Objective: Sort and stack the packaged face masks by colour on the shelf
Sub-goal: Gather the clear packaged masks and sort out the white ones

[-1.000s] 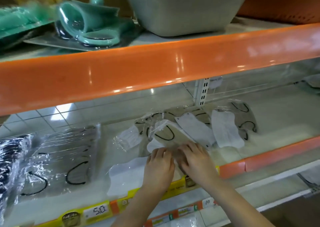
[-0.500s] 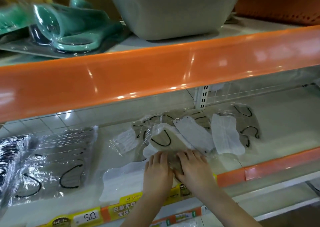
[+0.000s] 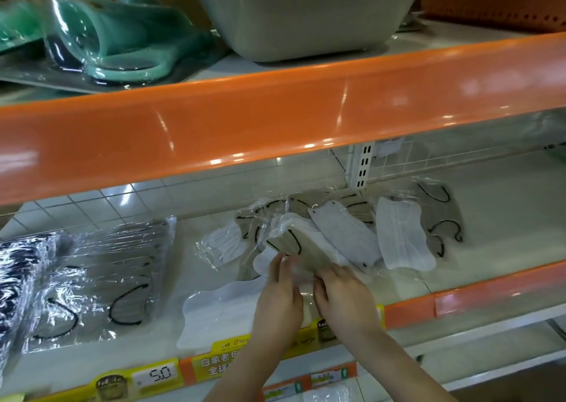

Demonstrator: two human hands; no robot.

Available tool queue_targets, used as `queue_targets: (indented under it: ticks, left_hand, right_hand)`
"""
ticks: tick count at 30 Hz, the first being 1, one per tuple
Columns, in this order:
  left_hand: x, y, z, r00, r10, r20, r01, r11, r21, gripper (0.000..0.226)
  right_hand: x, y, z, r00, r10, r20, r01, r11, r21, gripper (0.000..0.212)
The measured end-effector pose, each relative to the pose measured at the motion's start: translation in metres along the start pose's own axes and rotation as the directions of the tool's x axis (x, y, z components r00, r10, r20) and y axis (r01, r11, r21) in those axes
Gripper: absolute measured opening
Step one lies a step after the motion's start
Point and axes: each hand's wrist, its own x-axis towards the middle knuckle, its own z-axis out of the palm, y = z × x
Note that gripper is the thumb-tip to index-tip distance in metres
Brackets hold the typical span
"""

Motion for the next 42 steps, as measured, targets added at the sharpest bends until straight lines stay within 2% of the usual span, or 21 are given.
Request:
queue_targets:
  ticks: [2,4,7,8,10,13,14,16,18,21,25,29,30,32,34,36,37,39,40,42]
  left_hand:
    - [0.002,0.007,-0.006,0.993,-0.102,-0.052,0.094,0.987,-0.132,0.051]
    - [0.004,0.014,-0.013,0.981,-0.184,-0.054,0.167,0.958,-0.232,0.040]
    - [0.010,0.028,-0.023,0.960,-0.272,0.071,0.279,0.885,-0.373,0.021]
    - [0.011,0.034,-0.027,0.949,-0.295,0.109,0.312,0.836,-0.452,0.017]
    - [0.011,0.041,-0.034,0.919,-0.345,0.192,0.384,0.666,-0.639,0.018]
    - [0.010,0.040,-0.045,0.883,-0.349,0.314,0.436,0.360,-0.825,0.016]
    - [0.010,0.037,-0.049,0.872,-0.351,0.340,0.447,0.291,-0.846,0.010]
    - [0.011,0.027,-0.058,0.865,-0.350,0.359,0.456,0.253,-0.853,0.012]
    - [0.012,0.018,-0.068,0.876,-0.332,0.350,0.450,0.299,-0.841,0.018]
    - [0.008,0.005,-0.084,0.877,-0.306,0.371,0.469,0.370,-0.802,0.019]
    - [0.005,-0.013,-0.109,0.806,-0.318,0.499,0.588,0.520,-0.619,0.020]
    - [-0.003,-0.027,-0.129,0.755,-0.273,0.596,0.582,0.698,-0.417,0.034]
    - [-0.004,-0.028,-0.130,0.767,-0.299,0.568,0.554,0.755,-0.351,0.035]
    - [-0.004,-0.035,-0.128,0.847,-0.353,0.398,0.464,0.856,-0.227,0.028]
    - [-0.004,-0.045,-0.124,0.946,-0.296,0.130,0.302,0.952,-0.036,0.024]
    - [-0.009,-0.049,-0.125,0.983,-0.185,-0.021,0.184,0.982,-0.040,0.016]
    - [-0.011,-0.051,-0.127,0.989,-0.142,-0.034,0.140,0.988,-0.067,0.017]
    - [-0.017,-0.052,-0.134,0.998,-0.050,-0.037,0.048,0.998,-0.042,0.011]
    - [-0.018,-0.054,-0.137,0.999,0.020,-0.044,-0.018,0.999,0.044,0.007]
    - [-0.020,-0.064,-0.141,0.980,0.177,-0.091,-0.143,0.945,0.294,0.028]
  right_hand:
    - [0.004,-0.003,-0.005,0.997,0.073,0.008,-0.073,0.993,0.087,0.006]
    - [0.010,-0.007,-0.010,0.991,0.128,0.038,-0.133,0.962,0.239,0.013]
    - [0.019,-0.020,-0.022,0.986,0.164,0.041,-0.165,0.882,0.441,0.016]
    - [0.020,-0.024,-0.027,0.988,0.147,0.052,-0.154,0.859,0.489,0.017]
    - [0.019,-0.033,-0.035,0.996,0.056,0.076,-0.087,0.853,0.515,0.017]
    - [0.012,-0.042,-0.042,0.988,-0.136,0.066,0.101,0.919,0.380,0.031]
    - [0.009,-0.044,-0.043,0.979,-0.188,0.075,0.152,0.928,0.340,0.039]
    - [0.006,-0.048,-0.046,0.960,-0.261,0.099,0.217,0.921,0.323,0.044]
    - [0.006,-0.048,-0.049,0.935,-0.347,0.079,0.313,0.908,0.279,0.035]
    - [0.012,-0.043,-0.050,0.901,-0.433,0.018,0.425,0.892,0.154,0.047]
    - [0.022,-0.035,-0.047,0.892,-0.446,-0.069,0.447,0.894,0.000,0.048]
    - [0.033,-0.027,-0.037,0.894,-0.435,-0.105,0.430,0.900,-0.062,0.024]
    - [0.035,-0.028,-0.035,0.895,-0.434,-0.100,0.430,0.901,-0.065,0.016]
    - [0.038,-0.031,-0.030,0.892,-0.445,-0.083,0.442,0.895,-0.059,0.010]
    - [0.039,-0.036,-0.025,0.892,-0.445,-0.078,0.442,0.895,-0.049,0.015]
    - [0.040,-0.044,-0.020,0.891,-0.444,-0.096,0.443,0.896,-0.028,0.014]
    - [0.040,-0.048,-0.017,0.891,-0.440,-0.113,0.441,0.897,-0.020,0.009]
    - [0.041,-0.058,-0.012,0.898,-0.419,-0.133,0.424,0.906,0.009,0.017]
    - [0.042,-0.062,-0.009,0.902,-0.408,-0.142,0.415,0.909,0.026,0.020]
    - [0.044,-0.072,-0.004,0.902,-0.399,-0.164,0.412,0.910,0.048,0.009]
